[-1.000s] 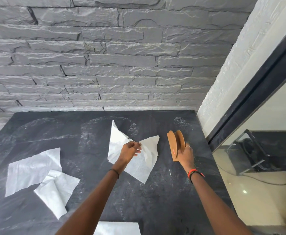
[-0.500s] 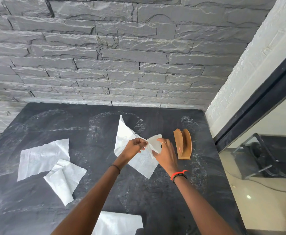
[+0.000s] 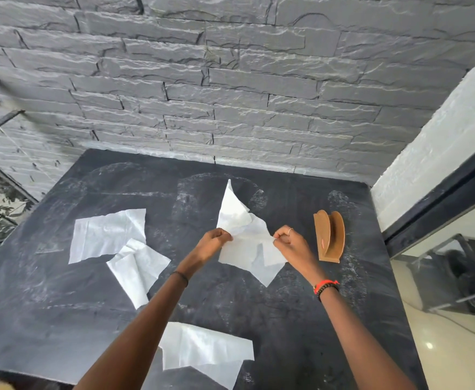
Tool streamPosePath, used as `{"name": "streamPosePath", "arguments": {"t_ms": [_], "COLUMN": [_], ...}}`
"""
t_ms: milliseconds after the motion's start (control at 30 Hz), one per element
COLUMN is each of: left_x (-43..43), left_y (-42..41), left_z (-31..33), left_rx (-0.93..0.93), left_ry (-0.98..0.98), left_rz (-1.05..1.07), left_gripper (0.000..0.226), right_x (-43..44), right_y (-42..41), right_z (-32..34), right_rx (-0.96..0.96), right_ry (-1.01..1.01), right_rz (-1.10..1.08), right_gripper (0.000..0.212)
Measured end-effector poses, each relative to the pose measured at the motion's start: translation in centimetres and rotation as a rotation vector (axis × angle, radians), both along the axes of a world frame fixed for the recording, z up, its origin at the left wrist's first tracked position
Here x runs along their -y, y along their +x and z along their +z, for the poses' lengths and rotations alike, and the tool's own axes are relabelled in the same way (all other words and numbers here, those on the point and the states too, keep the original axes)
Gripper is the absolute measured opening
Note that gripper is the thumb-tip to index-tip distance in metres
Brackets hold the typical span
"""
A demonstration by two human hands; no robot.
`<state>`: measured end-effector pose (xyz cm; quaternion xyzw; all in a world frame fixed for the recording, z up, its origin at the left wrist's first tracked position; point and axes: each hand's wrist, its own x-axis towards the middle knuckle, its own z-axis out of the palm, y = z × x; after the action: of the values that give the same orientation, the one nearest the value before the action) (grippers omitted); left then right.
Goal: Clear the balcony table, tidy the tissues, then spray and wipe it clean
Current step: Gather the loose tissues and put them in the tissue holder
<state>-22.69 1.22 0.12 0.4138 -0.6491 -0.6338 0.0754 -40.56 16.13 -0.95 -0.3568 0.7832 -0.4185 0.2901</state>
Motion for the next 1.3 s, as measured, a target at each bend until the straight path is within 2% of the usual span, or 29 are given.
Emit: {"name": "streamPosePath", "arguments": {"t_ms": [100, 200, 333, 400, 500, 667, 767, 833, 933, 1133, 1233, 1300], "left_x": [-0.3, -0.2, 0.2, 0.5, 1.3, 2.0, 1.8, 1.7, 1.6, 1.9, 2.2, 2.6], "left_y": [1.5, 3.1, 5.5, 6.4, 7.4, 8.7, 8.9, 9.1, 9.3, 8.9, 8.0, 7.0], "left_z": [-0.4, -1.2, -2.4, -3.0, -4.4, -6.9, -7.7, -8.4, -9.6, -10.3, -9.8, -9.2], "left_rx": [0.024, -0.005, 0.0, 0.007, 0.054, 0.172, 0.202, 0.205, 0.195, 0.213, 0.239, 0.248], "left_ry": [0.023, 0.034, 0.069, 0.067, -0.009, -0.202, -0.3, -0.341, -0.407, -0.504, -0.614, -0.666], "left_rz": [0.025, 0.035, 0.0, -0.036, -0.048, -0.134, -0.131, -0.127, -0.122, -0.111, -0.042, 0.017], "left_gripper": [0.029, 0.013, 0.011, 0.011, 0.011, 0.018, 0.012, 0.011, 0.023, 0.019, 0.013, 0.007], "right_x": [-0.6, -1.2, -1.5, -1.5, -1.3, -0.7, -0.4, -0.3, -0.4, -0.1, 0.4, 1.2], "right_y": [0.8, 1.3, 1.2, 1.2, 2.1, 3.7, 4.5, 5.1, 5.9, 5.4, 4.3, 3.3], "right_z": [0.4, 0.4, -0.4, -1.0, -2.0, -5.2, -6.7, -7.1, -6.9, -6.7, -5.8, -5.1], "right_rx": [0.149, 0.29, 0.627, 0.641, 0.541, 0.257, 0.116, 0.038, -0.07, -0.233, -0.263, -0.295], "right_ry": [-0.012, 0.028, 0.051, 0.092, 0.17, 0.243, 0.271, 0.297, 0.346, 0.323, 0.325, 0.262], "right_rz": [0.081, 0.181, 0.142, 0.163, 0.184, 0.182, 0.164, 0.13, 0.118, 0.142, 0.1, 0.025], "right_gripper": [0.004, 0.023, 0.033, 0.04, 0.031, 0.018, 0.009, 0.016, 0.008, 0.025, 0.023, 0.014]}}
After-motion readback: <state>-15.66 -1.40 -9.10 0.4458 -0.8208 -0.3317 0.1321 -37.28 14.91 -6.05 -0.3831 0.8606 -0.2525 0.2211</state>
